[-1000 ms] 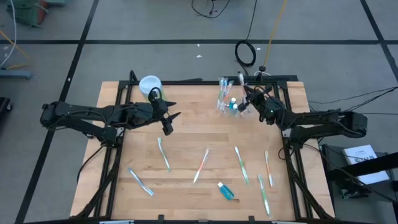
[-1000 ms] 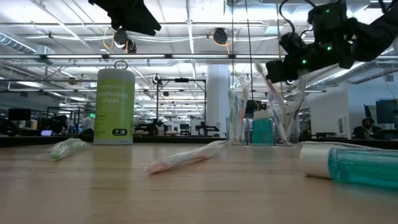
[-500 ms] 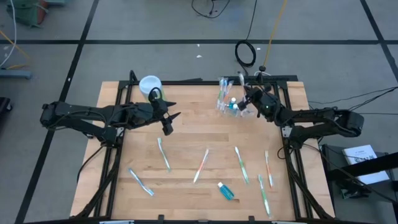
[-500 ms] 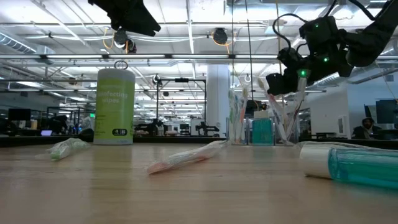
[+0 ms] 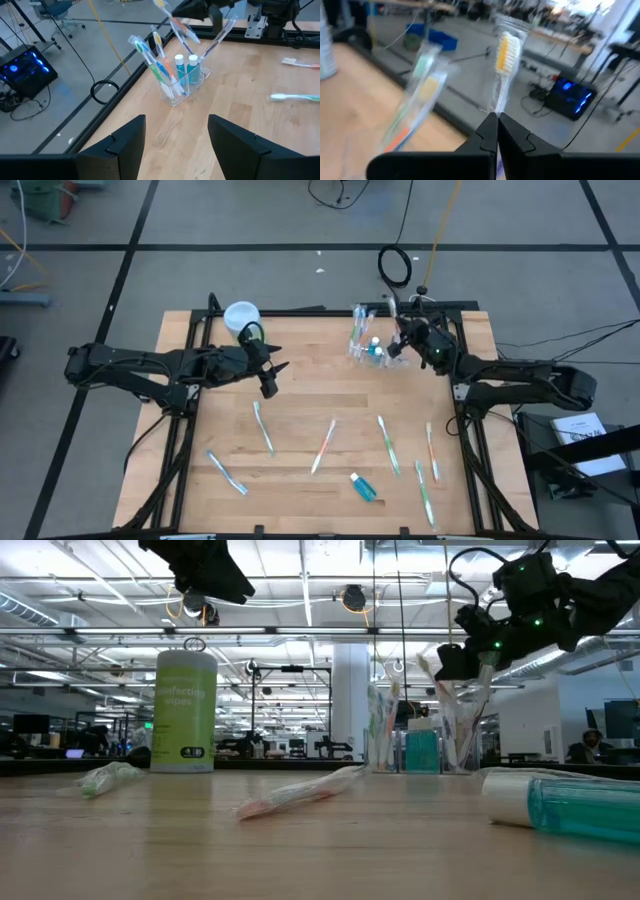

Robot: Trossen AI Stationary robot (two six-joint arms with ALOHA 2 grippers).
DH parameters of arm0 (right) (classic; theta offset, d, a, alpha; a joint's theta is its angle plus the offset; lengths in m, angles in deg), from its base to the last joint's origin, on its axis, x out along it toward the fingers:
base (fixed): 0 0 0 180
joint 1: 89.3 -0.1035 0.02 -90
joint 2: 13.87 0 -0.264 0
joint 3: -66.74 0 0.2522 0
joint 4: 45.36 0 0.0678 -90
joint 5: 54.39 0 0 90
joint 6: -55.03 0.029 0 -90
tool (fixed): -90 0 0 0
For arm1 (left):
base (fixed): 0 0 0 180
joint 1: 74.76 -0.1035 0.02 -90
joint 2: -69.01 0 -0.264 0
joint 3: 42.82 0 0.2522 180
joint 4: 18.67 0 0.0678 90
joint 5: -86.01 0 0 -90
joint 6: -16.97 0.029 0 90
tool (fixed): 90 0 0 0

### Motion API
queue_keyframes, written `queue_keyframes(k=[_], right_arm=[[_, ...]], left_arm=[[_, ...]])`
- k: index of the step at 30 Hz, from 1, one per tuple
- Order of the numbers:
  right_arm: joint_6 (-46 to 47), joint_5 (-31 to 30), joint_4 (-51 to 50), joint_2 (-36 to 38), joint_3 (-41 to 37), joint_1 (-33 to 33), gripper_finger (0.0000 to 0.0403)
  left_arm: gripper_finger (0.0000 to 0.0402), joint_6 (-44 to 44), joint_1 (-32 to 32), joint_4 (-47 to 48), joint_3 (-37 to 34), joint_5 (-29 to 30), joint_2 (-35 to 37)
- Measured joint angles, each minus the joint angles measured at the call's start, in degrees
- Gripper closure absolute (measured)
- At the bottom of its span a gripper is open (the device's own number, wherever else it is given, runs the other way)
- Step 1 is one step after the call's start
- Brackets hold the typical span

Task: Pick & Place toothbrushing station
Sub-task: Put the orange toothbrush into the transparent organizer

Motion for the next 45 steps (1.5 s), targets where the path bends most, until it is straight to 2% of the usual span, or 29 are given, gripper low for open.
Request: queue_keyframes(k=[2, 8, 13, 17, 20, 24, 29, 36, 40, 43, 45], right_arm=[[1.47, 0.97, -2.35, 0.53, -0.41, 0.0, 0.0403], [5.0, 0.96, -0.9, 0.6, -6.23, 0.02, 0.0403], [5.73, 1.5, 8.22, 2.1, -11.89, -0.1, 0.0403], [4.26, 6.98, 13.62, 3.83, -14.87, -0.11, 0.0403], [3.67, 10.15, 13.62, 4.73, -15.35, -0.12, 0.0403], [3.46, 11.43, 13.26, 4.87, -15.37, -0.13, 0.0398], [1.32, 10.05, 14.01, 4.87, -15.39, -0.15, 0.0368], [0.2, 9.83, 14.72, 4.89, -15.39, -0.1, 0.0293], [-1.46, 9.81, 20.49, 4.89, -15.39, 0.0, 0.026], [-2.54, 9.88, 26.75, 4.95, -15.0, 0.0, 0.0247], [-2.4, 10.11, 27.36, 5.26, -13.67, 0.0, 0.0243]], left_arm=[[0.0183, -0.78, 0.0, 0.0, 0.0, 0.0, 0.0], [0.0183, -2.27, 0.39, 0.38, 0.0, 0.02, 0.0], [0.0183, -2.11, 0.9, 0.31, 0.0, 0.01, 0.0], [0.0183, -2.0, 0.9, 0.17, 0.0, 0.15, 0.0], [0.0183, -1.35, 0.9, -0.29, 0.0, 0.17, 0.0], [0.0183, -0.94, 0.9, -0.45, 0.0, 0.18, 0.0], [0.0183, -0.58, 0.85, -0.57, 0.0, 0.18, 0.0], [0.0183, -0.43, 0.85, -0.65, 0.0, 0.2, 0.0], [0.0183, -0.43, 0.85, -0.65, 0.0, 0.2, 0.0], [0.0183, -0.43, 0.85, -0.66, 0.0, 0.23, 0.0], [0.0183, -0.43, 0.85, -0.68, 0.0, 0.23, 0.0]])
